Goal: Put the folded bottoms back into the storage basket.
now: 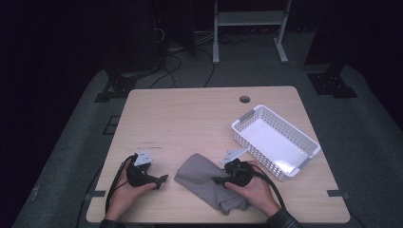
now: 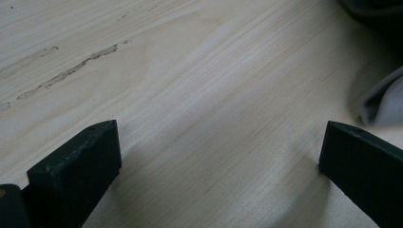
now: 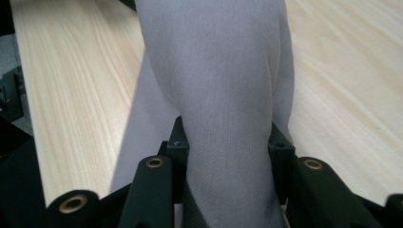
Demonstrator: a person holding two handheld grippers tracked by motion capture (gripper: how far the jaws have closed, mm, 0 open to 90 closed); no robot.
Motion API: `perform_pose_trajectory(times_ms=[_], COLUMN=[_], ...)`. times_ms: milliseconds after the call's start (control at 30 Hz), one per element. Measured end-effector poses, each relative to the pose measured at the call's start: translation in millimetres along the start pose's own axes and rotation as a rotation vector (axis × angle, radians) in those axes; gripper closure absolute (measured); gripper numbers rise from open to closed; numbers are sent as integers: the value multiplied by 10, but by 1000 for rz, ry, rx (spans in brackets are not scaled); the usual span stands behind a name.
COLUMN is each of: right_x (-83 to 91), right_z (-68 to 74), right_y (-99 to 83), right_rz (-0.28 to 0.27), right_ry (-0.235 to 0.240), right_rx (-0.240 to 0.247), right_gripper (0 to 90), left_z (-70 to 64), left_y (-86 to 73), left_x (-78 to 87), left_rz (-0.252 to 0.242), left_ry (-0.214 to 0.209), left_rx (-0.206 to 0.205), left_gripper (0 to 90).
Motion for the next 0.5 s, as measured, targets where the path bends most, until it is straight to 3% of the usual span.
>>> perform_pose_trajectory(times_ms=[500], right_x=[482], right_z=[-137], right_y=[109], right_rz=[-46], right_ry=[-30], right_rx=[-30], right_gripper=[631], left_z=[0], left_y=[-1], left_x=[1], left_rz=[2], left_ry=[0], left_rx=[-1], left_gripper=[0])
Point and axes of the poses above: each handheld gripper's, and its own axes: x roughly backward along the jaws, y roughly out of its top, z roughly to its left, the point moved 2 cm from there along -x, roughly forward along the jaws, and after that the axes turned 6 degrees about z, right-handed, at the moved point
